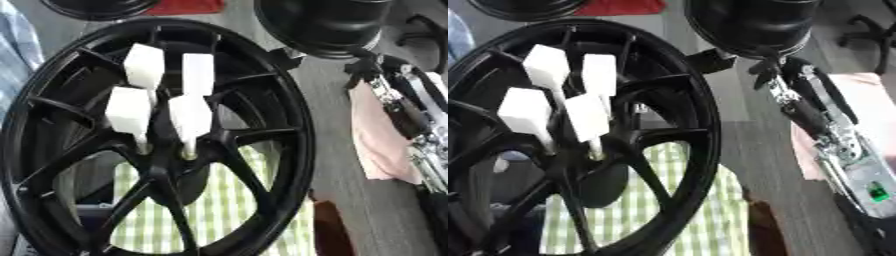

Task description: Pull the pin out of the wheel hub.

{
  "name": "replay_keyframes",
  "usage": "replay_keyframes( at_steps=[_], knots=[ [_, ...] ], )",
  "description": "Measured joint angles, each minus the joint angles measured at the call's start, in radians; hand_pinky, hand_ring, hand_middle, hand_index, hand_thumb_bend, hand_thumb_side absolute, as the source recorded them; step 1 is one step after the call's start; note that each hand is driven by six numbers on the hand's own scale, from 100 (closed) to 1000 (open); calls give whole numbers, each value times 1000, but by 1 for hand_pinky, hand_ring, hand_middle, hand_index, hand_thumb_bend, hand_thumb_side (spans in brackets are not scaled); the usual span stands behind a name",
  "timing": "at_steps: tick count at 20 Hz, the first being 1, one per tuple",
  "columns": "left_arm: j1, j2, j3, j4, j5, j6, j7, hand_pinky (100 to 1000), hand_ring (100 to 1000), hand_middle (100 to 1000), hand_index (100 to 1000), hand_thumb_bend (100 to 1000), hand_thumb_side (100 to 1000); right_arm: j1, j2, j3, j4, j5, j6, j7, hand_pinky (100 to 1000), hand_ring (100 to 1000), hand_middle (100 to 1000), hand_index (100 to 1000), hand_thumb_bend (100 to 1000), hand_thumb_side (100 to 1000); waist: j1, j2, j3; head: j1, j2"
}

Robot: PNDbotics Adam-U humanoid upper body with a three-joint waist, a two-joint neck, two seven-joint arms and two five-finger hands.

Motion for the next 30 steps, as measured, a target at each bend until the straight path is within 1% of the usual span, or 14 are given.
replay_keyframes(
  at_steps=[3,6,7,9,10,13,14,16,18,21,25,26,30],
  knots=[
    [-77,44,-25,-1,20,11,-118,777,668,664,782,311,675,0,0,4,0,5,0,1,901,978,428,626,100,674,1,0,0,0,0],
    [-169,60,-57,-5,54,33,-226,776,668,662,785,321,677,1,0,6,0,11,0,1,901,978,427,626,100,675,1,0,-1,2,-1],
    [-201,61,-70,-5,64,42,-263,775,664,666,787,322,681,4,0,6,0,13,1,1,901,978,427,626,100,675,1,0,-1,3,-1],
    [-259,61,-96,-5,81,63,-334,773,666,746,792,314,687,8,0,6,0,18,2,0,901,977,426,626,100,675,0,1,-3,4,-1],
    [-284,60,-109,-5,92,73,-366,772,667,761,799,317,693,9,0,6,0,19,1,0,901,977,426,626,100,675,0,1,-5,5,-1],
    [-346,48,-149,-6,126,112,-453,769,656,735,808,321,708,14,1,9,0,23,2,-1,901,978,426,626,100,677,-1,1,-12,11,-1],
    [-363,41,-163,-6,136,127,-479,764,638,719,812,318,725,17,2,11,0,24,2,-1,901,979,427,626,100,678,-1,1,-16,14,-1],
    [-391,29,-192,-6,161,158,-529,766,635,722,817,315,731,17,3,12,0,26,4,-2,901,979,427,626,100,677,1,0,-30,19,0],
    [-431,11,-220,-6,193,198,-572,767,637,719,822,312,738,18,5,12,0,26,5,-3,901,979,427,626,100,677,2,0,-41,19,0],
    [-498,-17,-256,-6,230,260,-621,767,646,715,817,321,740,18,9,12,0,26,5,-3,901,979,426,626,100,678,1,0,-43,18,0],
    [-584,-65,-308,-6,247,345,-678,758,626,699,813,319,752,16,9,15,0,26,6,-1,902,979,426,626,100,678,1,0,-45,21,0],
    [-603,-80,-321,-6,249,370,-688,753,606,685,810,320,756,16,9,17,0,26,7,0,902,979,426,626,100,678,2,0,-48,24,0],
    [-655,-130,-373,-6,266,466,-704,753,619,692,811,322,747,7,9,18,0,23,12,5,902,980,426,626,100,680,10,0,-67,38,-4]
  ],
)
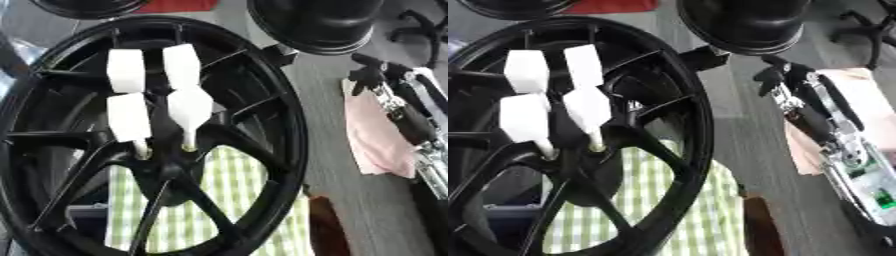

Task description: Pull the pin out of the wheel hub.

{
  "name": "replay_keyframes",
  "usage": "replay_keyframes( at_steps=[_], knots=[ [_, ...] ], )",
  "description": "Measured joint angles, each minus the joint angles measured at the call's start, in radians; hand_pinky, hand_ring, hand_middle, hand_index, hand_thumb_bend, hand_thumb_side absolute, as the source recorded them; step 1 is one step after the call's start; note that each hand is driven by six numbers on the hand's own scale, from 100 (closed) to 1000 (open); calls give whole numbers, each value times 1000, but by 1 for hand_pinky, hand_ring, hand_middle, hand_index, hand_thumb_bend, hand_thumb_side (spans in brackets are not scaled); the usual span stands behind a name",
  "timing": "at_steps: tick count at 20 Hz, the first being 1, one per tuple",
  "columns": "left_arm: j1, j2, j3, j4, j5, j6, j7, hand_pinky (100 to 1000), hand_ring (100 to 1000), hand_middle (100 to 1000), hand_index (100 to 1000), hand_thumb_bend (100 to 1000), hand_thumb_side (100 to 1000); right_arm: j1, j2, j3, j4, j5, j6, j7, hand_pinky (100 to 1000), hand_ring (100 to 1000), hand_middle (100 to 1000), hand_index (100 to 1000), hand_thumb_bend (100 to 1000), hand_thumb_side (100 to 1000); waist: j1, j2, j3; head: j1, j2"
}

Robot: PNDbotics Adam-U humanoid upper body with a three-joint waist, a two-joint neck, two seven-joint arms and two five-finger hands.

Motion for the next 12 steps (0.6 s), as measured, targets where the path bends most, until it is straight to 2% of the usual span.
replay_keyframes(
  at_steps=[3,7,12],
  knots=[
    [-24,-30,-30,0,-5,48,-8,756,637,701,811,320,745,0,0,0,0,-1,3,2,902,981,426,626,100,681,2,0,-7,7,-2],
    [-60,-75,-49,0,-22,95,-18,775,708,741,820,330,716,-12,1,1,0,-6,11,4,902,981,425,626,100,681,4,0,-14,20,-6],
    [-73,-104,-53,0,-109,135,-7,802,748,765,821,346,614,-26,1,6,0,-14,17,10,902,981,425,626,100,681,7,6,-30,33,-22]
  ],
)
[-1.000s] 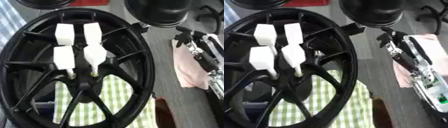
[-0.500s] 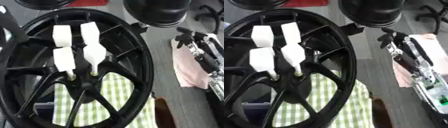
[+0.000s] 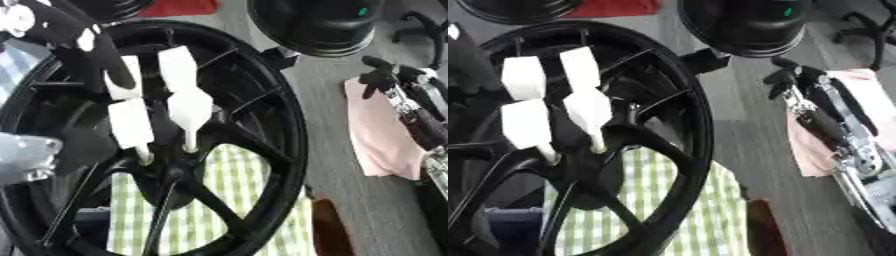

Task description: Pull the pin out of the wheel hub.

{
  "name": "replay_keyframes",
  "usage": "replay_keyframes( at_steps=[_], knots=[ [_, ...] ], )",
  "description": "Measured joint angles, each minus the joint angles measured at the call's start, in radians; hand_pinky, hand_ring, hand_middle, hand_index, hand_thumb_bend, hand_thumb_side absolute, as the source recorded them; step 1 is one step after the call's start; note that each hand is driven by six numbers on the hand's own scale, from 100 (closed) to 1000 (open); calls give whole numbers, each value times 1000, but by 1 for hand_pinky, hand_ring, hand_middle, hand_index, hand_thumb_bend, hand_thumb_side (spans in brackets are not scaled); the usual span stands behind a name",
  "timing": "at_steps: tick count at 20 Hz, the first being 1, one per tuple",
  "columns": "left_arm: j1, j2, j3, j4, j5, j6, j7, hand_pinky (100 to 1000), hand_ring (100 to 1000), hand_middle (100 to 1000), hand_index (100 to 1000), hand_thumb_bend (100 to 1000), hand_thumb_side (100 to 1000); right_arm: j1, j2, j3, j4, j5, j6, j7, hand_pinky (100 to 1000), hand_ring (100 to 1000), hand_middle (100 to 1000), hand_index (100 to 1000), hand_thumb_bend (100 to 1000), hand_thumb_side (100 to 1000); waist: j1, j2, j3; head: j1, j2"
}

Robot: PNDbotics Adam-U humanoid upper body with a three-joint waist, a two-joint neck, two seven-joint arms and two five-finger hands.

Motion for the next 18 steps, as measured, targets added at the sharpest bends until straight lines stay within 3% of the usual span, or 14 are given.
replay_keyframes(
  at_steps=[6,12,18],
  knots=[
    [14,-4,20,0,-149,38,27,808,751,768,827,334,594,-5,0,0,0,-3,4,4,903,984,425,626,100,685,9,15,-22,4,-10],
    [32,-3,45,0,-182,81,49,811,753,770,827,322,594,-9,6,0,0,-2,7,9,904,984,426,627,100,684,21,24,-52,17,-9],
    [62,-2,59,0,-196,106,55,822,767,786,834,325,595,-8,21,0,0,3,3,9,904,985,426,628,100,685,27,26,-87,48,19]
  ],
)
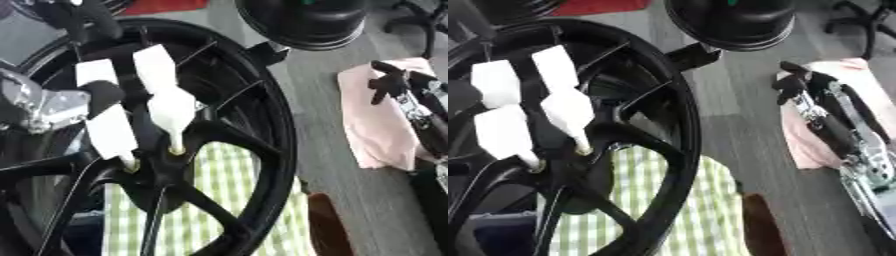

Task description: Pull the pin out of the wheel hub.

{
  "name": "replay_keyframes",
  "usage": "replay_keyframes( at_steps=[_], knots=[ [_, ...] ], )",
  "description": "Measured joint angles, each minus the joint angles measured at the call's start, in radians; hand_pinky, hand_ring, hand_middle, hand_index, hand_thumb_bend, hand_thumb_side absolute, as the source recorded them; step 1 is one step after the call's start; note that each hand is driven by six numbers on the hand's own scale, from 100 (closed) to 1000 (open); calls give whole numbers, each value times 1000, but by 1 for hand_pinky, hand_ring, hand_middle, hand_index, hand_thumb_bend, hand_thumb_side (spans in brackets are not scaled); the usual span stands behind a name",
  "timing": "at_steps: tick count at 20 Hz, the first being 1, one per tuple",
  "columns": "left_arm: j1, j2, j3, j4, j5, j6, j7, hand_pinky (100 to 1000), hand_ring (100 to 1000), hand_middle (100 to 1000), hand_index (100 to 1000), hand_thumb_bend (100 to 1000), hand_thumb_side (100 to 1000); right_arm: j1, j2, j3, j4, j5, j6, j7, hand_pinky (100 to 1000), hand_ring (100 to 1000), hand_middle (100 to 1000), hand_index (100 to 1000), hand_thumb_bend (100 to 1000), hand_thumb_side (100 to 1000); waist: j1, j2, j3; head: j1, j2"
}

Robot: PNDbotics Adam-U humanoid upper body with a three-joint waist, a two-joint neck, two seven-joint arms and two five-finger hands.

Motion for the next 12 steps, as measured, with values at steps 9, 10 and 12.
replay_keyframes(
  at_steps=[9,10,12],
  knots=[
    [35,12,9,2,-44,22,-20,835,779,798,841,327,551,-2,16,6,0,10,-5,5,905,985,422,629,100,692,-13,24,-8,40,-9],
    [39,15,10,7,-50,22,-21,835,779,799,841,330,551,-2,17,6,0,12,-6,5,905,985,422,629,100,692,-13,25,-9,41,-12],
    [45,18,16,17,-64,21,-23,836,781,801,842,333,553,-2,21,6,0,16,-7,5,905,986,422,629,100,693,-13,29,-10,41,-19]
  ],
)
